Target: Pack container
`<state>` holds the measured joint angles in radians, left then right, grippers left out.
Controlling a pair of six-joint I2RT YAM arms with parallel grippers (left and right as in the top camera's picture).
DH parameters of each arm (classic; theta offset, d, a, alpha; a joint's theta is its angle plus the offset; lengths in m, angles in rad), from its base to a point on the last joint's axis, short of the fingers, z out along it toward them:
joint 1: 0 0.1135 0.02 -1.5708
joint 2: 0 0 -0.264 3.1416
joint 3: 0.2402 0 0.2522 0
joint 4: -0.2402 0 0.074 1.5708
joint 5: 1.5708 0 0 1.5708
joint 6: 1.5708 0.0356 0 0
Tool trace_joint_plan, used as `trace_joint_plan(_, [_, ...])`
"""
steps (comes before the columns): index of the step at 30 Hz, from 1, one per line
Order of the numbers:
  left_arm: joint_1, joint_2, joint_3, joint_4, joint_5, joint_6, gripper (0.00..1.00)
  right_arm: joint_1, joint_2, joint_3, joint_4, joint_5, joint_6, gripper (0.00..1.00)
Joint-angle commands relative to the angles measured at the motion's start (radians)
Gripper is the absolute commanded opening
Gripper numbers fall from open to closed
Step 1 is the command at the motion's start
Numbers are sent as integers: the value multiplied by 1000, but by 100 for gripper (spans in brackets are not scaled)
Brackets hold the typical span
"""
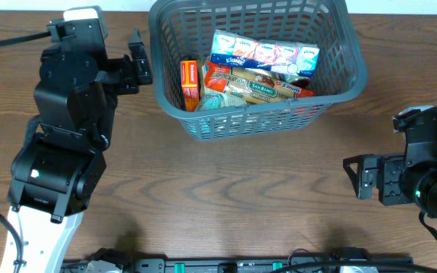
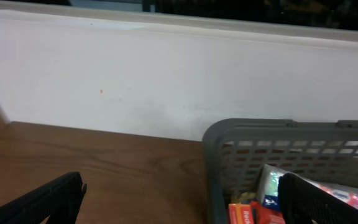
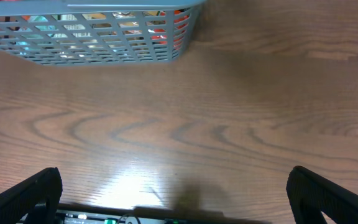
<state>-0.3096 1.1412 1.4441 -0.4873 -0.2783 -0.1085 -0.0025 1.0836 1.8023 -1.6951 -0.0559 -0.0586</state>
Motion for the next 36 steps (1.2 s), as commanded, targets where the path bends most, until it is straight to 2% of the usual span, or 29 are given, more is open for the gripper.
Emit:
trace_joint_plan(1, [-2,6,4,-3,-49,-15,99,-3,-5,3,-2,1,9,99])
trace_joint_plan(8, [-2,9,4,-6,-49,-15,99,-3,-5,3,-3,1,9,99])
trace_joint_plan(11, [-2,9,4,-58,-48,-15,99,-3,-5,3,-2,1,9,99])
trace_joint_plan(14, [-1,5,4,-169,-49,-8,98,-3,-5,3,-2,1,9,99])
trace_joint_plan(16, [-2,-5,4,-302,-49,-15,99,-3,-5,3,-2,1,9,99])
trace_joint_plan(20, [7,-53,-13,-549,-46,-171,98,-3,-5,3,-2,1,9,99])
trace_joint_plan(22, [13,-105,-56,-589,-17,-184,98,-3,-5,3,-3,1,9,99])
trace_joint_plan(28, [14,-310,-282,-560,54,-185,99,-3,-5,3,-3,1,9,99])
trace_joint_plan(36, [85,-643,-674,-352,96,-185,99,-3,-5,3,-2,1,9,99])
